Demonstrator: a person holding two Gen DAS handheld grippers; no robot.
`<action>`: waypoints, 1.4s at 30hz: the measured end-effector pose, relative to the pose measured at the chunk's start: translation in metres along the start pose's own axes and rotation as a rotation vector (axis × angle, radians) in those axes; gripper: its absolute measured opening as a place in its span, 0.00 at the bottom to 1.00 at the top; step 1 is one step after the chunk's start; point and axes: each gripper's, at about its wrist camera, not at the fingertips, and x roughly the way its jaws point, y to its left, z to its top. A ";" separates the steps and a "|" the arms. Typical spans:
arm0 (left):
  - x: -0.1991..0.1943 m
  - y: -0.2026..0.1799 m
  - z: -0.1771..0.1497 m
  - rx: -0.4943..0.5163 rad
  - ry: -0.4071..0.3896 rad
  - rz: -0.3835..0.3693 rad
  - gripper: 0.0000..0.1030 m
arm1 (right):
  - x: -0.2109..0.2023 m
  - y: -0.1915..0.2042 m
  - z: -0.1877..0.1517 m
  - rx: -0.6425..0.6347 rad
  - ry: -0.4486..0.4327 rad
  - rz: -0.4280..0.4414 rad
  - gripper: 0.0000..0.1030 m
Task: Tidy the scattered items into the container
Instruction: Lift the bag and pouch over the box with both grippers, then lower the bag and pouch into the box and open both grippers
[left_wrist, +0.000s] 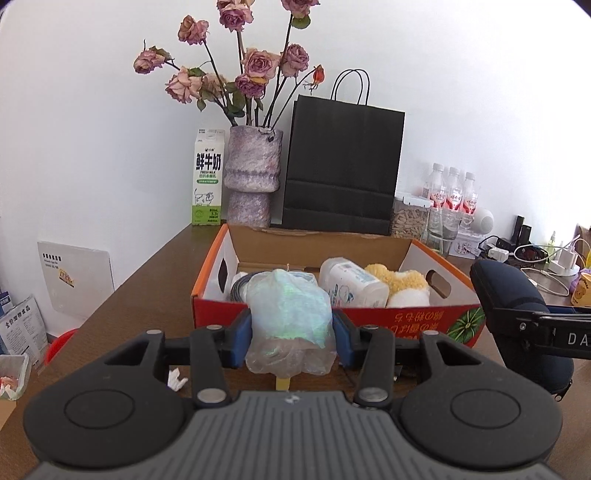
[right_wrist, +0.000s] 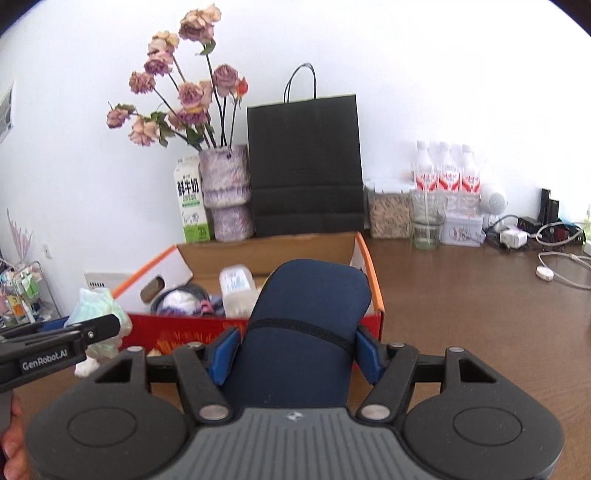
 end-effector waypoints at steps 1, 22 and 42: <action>0.002 -0.002 0.005 0.003 -0.013 -0.001 0.44 | 0.003 0.001 0.006 -0.002 -0.015 0.000 0.63; 0.124 0.024 0.074 -0.039 -0.018 0.046 0.44 | 0.136 0.052 0.079 -0.090 -0.085 0.051 0.63; 0.161 0.016 0.045 0.065 0.026 0.087 0.81 | 0.187 -0.009 0.067 -0.148 0.098 -0.047 0.74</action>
